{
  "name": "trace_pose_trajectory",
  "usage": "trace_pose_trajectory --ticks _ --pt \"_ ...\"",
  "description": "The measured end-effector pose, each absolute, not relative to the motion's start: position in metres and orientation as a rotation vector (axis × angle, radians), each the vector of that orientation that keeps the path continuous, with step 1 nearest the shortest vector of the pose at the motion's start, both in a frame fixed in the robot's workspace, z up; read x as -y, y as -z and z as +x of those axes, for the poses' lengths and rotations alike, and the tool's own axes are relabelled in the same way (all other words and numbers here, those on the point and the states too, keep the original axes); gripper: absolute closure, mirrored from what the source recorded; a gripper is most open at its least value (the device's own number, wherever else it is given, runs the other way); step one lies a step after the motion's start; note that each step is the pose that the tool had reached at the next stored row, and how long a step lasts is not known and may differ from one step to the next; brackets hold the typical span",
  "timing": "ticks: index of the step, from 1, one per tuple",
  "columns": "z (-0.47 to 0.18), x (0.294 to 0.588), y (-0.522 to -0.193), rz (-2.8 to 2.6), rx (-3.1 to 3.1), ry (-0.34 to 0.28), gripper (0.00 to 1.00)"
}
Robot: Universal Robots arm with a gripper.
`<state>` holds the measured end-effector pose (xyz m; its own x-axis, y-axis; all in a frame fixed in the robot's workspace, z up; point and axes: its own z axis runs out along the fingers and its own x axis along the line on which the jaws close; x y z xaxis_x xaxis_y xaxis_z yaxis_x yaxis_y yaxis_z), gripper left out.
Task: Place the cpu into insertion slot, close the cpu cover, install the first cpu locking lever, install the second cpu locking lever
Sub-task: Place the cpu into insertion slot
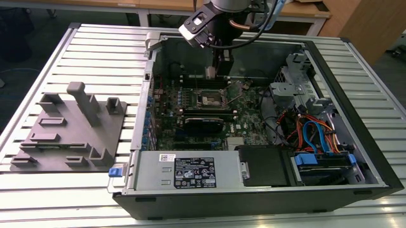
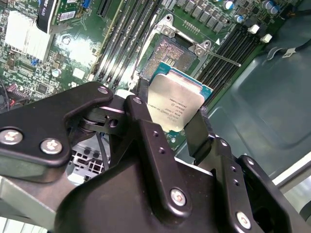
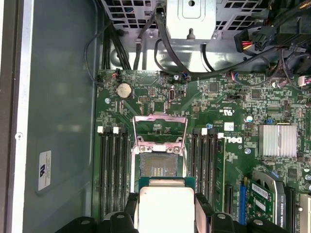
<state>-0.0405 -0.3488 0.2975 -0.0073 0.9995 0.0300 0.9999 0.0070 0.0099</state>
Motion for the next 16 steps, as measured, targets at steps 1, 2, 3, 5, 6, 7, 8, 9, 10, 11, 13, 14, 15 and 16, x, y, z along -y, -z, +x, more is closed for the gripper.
trace_pose_trajectory --ticks 1,2,3,5,6,7,8,9,10,11,13,14,15,16 --pt "-0.0405 0.3488 -0.2971 -2.203 2.219 0.044 0.46" --pt "-0.0405 0.3488 -0.2967 -2.203 2.219 0.044 0.46" --pt "-0.0405 0.3488 -0.2962 -2.203 2.219 0.044 0.46" --pt "-0.0405 0.3488 -0.2955 -2.203 2.219 0.044 0.46" --pt "-0.0405 0.3488 -0.2951 -2.203 2.219 0.044 0.46" --pt "-0.0405 0.3488 -0.2947 -2.203 2.219 0.044 0.46" --pt "-0.0405 0.3488 -0.2943 -2.203 2.219 0.044 0.46" --pt "-0.0405 0.3488 -0.2939 -2.203 2.219 0.044 0.46" --pt "-0.0405 0.3488 -0.2935 -2.203 2.219 0.044 0.46" --pt "-0.0405 0.3488 -0.2932 -2.203 2.219 0.044 0.46" --pt "-0.0405 0.3488 -0.2924 -2.203 2.219 0.044 0.46" --pt "-0.0405 0.3488 -0.2920 -2.203 2.219 0.044 0.46" --pt "-0.0405 0.3488 -0.2916 -2.203 2.219 0.044 0.46" --pt "-0.0405 0.3488 -0.2911 -2.203 2.219 0.044 0.46"
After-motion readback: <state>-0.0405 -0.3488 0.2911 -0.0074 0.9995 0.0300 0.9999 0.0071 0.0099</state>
